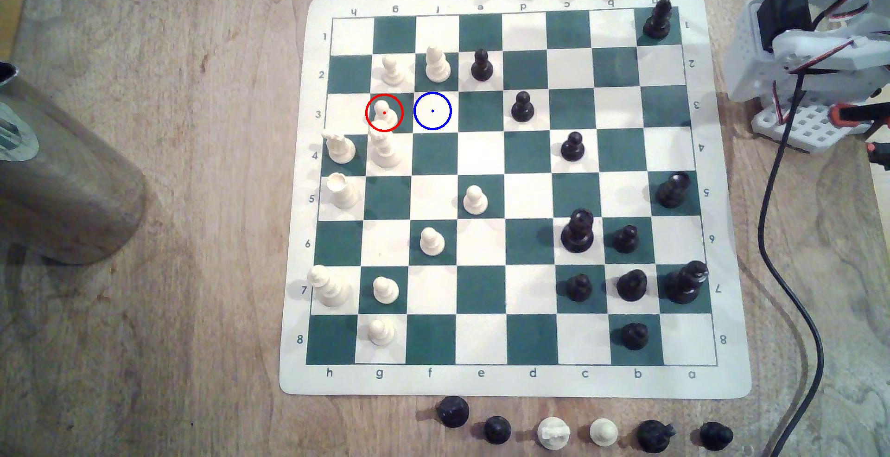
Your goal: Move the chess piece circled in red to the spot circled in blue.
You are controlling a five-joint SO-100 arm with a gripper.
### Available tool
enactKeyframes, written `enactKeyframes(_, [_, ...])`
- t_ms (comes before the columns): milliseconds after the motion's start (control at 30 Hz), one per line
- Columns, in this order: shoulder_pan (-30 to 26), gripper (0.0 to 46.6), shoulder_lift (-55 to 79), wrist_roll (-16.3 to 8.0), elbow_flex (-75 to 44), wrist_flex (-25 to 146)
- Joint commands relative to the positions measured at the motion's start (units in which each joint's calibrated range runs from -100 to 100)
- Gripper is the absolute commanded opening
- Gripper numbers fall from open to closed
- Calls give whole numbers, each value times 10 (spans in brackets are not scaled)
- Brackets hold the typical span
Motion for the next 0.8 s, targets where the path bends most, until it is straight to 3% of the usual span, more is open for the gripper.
enactKeyframes(0, [13,2,0,-3,-91,184])
enactKeyframes(200, [36,2,0,-2,-157,416])
enactKeyframes(267, [26,3,6,25,-163,440])
enactKeyframes(333, [12,5,28,27,-174,484])
enactKeyframes(500, [16,73,111,-13,-179,524])
enactKeyframes(767, [-4,80,291,-43,-284,531])
